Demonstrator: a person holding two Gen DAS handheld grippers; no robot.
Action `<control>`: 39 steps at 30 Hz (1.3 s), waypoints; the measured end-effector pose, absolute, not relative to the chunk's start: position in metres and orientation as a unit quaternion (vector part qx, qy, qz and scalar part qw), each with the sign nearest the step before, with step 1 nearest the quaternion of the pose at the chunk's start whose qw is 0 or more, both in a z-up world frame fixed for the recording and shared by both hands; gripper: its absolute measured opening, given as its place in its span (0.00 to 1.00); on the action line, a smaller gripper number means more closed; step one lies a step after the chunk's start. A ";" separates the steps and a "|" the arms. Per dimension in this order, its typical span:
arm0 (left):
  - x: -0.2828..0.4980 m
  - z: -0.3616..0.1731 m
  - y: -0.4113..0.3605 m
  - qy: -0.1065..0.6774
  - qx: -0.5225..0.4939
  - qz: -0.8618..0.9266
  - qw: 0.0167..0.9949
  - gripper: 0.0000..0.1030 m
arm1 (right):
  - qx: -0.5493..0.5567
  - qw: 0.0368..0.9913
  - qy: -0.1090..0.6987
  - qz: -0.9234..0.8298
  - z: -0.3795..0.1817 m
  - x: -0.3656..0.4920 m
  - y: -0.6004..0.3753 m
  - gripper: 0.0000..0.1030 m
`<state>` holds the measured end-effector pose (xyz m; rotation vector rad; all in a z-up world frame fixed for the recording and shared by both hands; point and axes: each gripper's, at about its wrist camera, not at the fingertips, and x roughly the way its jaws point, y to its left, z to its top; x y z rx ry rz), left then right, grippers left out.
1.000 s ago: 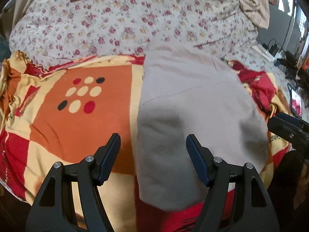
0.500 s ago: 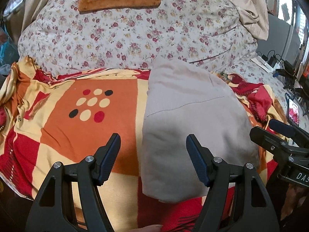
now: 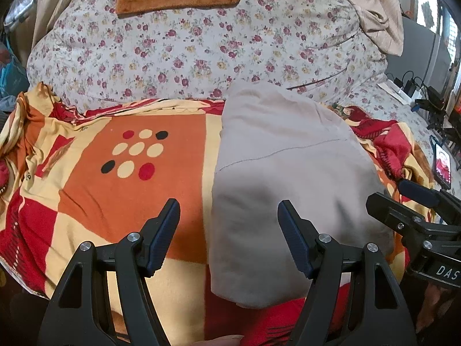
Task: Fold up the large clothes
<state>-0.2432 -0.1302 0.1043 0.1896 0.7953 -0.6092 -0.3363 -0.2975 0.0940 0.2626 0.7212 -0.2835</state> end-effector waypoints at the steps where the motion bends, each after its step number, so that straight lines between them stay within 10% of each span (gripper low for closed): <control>1: -0.242 0.103 -0.130 0.382 0.091 -0.291 0.873 0.69 | 0.127 0.917 0.351 -0.138 0.093 -0.336 -0.298 0.81; 39: -0.228 0.074 -0.146 0.410 0.108 -0.278 0.862 0.69 | 0.145 0.904 0.378 -0.135 0.064 -0.310 -0.311 0.82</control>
